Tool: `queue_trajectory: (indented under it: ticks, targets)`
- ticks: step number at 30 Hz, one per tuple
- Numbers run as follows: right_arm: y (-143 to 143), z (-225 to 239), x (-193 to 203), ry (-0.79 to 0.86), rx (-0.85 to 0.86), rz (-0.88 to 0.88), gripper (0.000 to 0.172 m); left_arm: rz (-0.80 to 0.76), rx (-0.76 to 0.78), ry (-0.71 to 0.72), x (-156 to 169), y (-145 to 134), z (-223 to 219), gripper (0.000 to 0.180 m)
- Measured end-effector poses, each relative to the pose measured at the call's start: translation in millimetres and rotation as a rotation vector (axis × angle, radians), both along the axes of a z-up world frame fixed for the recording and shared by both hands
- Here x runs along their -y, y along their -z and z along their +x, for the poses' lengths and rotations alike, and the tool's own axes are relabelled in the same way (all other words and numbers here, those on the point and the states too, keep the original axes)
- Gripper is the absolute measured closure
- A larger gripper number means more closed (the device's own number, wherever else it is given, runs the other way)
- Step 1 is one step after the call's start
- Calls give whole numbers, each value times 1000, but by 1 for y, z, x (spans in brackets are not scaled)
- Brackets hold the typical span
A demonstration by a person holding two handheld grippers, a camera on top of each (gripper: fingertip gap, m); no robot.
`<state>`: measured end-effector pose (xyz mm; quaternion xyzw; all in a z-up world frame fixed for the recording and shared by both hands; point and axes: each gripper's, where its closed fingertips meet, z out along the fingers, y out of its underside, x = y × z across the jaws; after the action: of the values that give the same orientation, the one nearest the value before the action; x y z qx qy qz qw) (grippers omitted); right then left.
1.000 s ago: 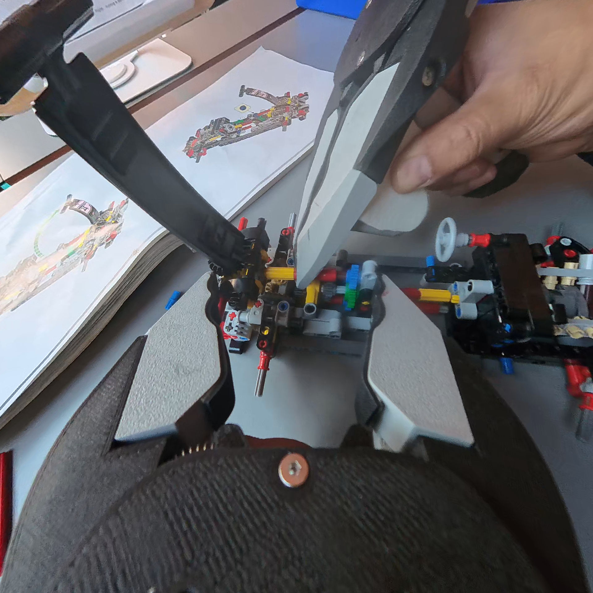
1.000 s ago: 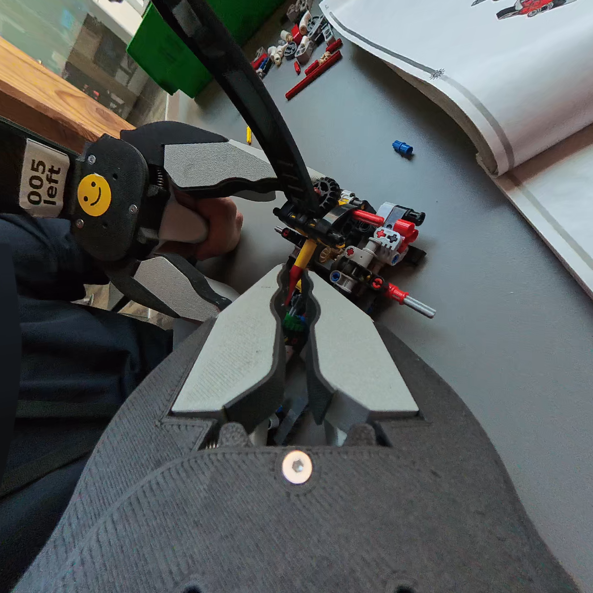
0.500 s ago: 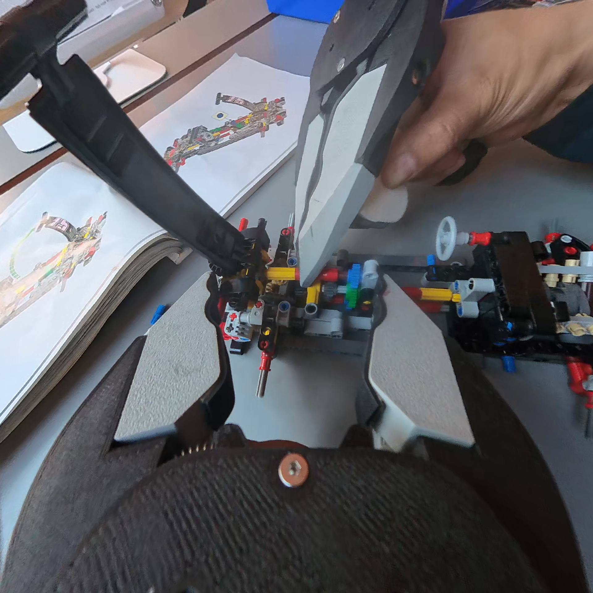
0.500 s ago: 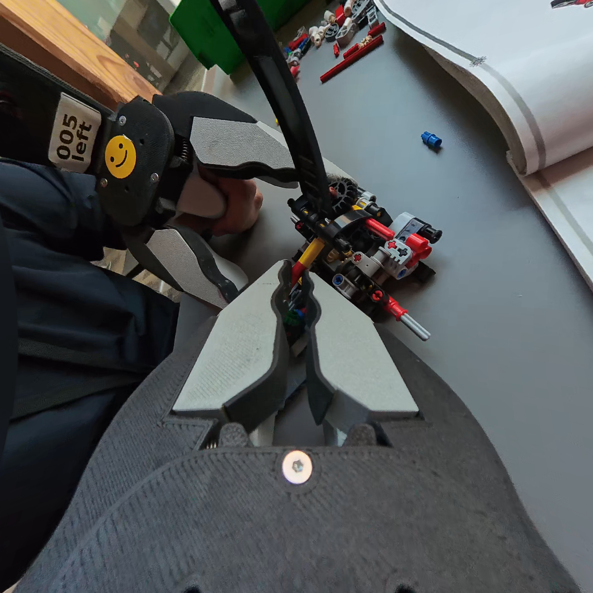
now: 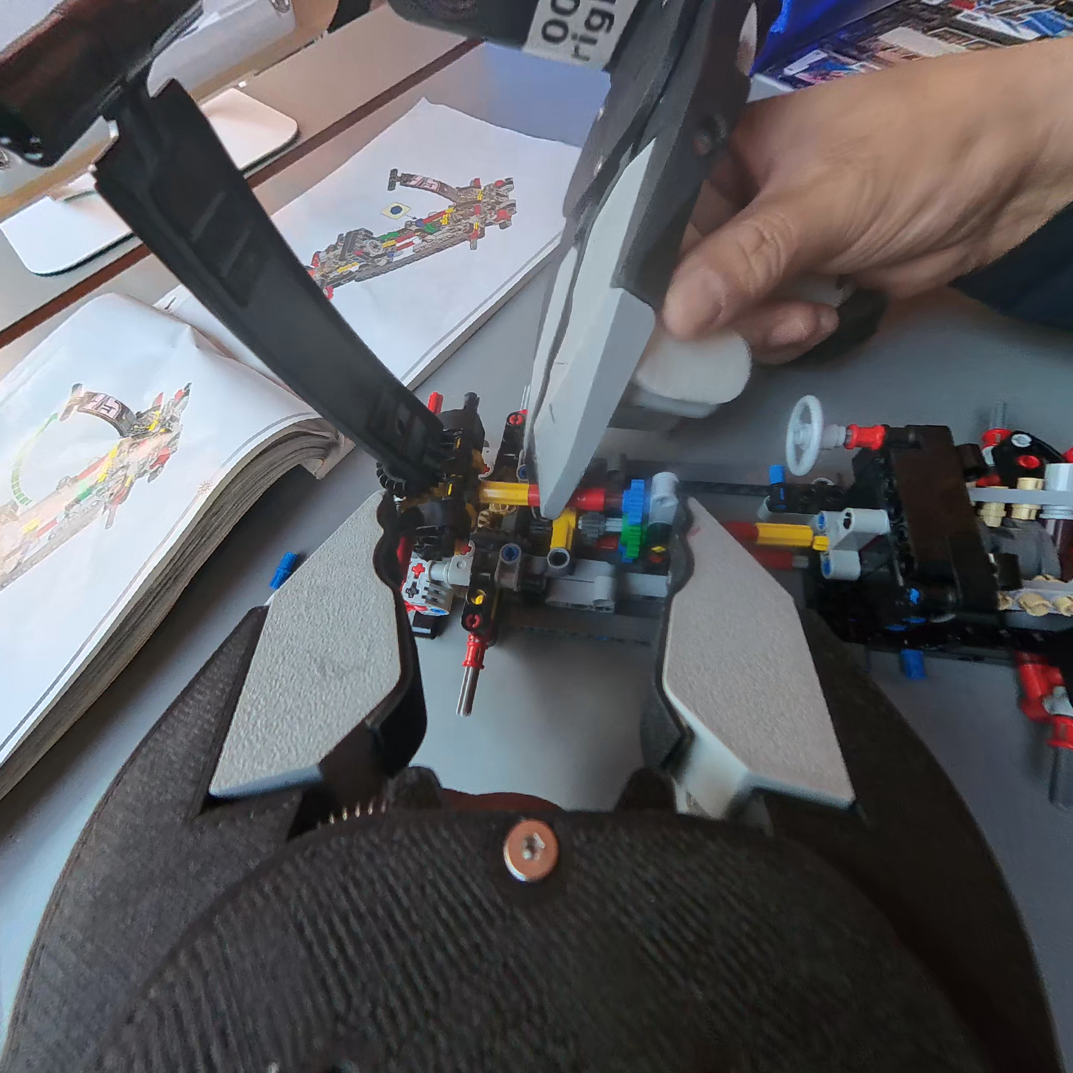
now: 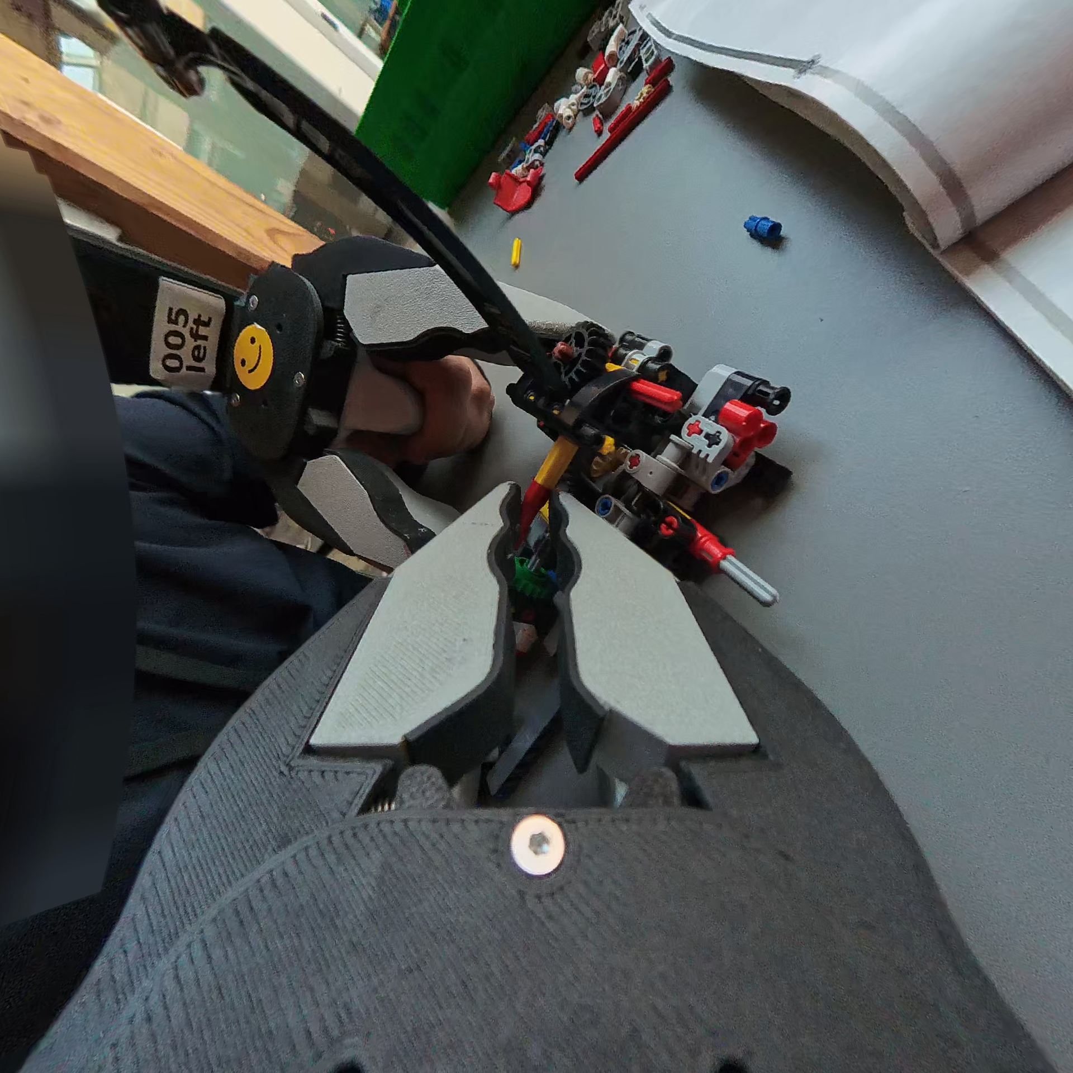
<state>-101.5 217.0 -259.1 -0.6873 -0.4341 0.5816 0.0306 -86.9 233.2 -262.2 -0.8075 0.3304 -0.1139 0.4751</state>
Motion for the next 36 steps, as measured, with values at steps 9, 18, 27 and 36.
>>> queue_trajectory:
  ticks: [9,18,27,36]
  targets:
    - [-4,-1,-2,32,-26,-160,166,5,-2,-3,0,0,0,88]
    - [-10,-6,-12,108,-78,-215,161,3,-11,7,1,0,1,93]
    - [-5,-6,-12,128,-47,-93,163,-12,0,2,0,1,0,91]
    - [-4,-11,-1,85,-37,-25,162,-42,16,5,0,3,-1,81]
